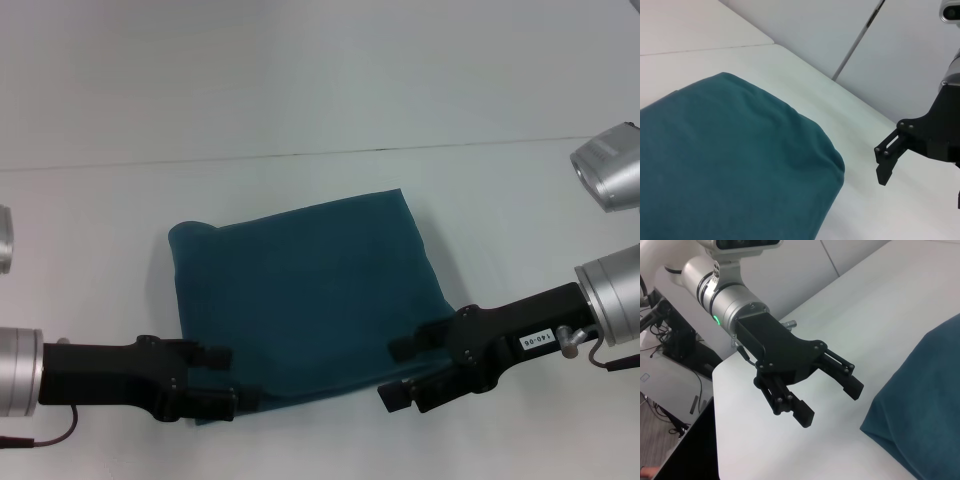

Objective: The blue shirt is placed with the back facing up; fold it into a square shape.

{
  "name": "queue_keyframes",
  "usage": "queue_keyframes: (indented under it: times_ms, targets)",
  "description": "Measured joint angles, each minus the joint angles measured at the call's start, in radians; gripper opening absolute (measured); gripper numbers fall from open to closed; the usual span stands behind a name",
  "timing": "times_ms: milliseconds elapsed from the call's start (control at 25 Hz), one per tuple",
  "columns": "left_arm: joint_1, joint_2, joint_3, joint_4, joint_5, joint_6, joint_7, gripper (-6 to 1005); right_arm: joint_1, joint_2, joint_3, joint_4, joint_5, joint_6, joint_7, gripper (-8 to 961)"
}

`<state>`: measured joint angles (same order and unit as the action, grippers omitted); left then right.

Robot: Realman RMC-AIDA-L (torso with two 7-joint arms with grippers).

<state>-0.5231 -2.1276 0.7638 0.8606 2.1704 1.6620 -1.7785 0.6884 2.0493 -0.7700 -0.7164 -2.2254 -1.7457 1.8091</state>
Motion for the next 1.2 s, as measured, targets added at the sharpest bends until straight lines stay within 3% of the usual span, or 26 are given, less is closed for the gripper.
queue_keyframes:
  times_ms: [1040, 1200]
  targets:
    - [0.013, 0.018, -0.039, 0.014, 0.001, 0.045, -0.024, 850, -0.013, -0.008, 0.013, -0.008, 0.002, -0.025, 0.022, 924]
    - [0.012, 0.016, -0.036, 0.014, 0.005, 0.045, -0.024, 846, -0.022, -0.024, 0.023, -0.009, 0.001, -0.036, 0.031, 924]
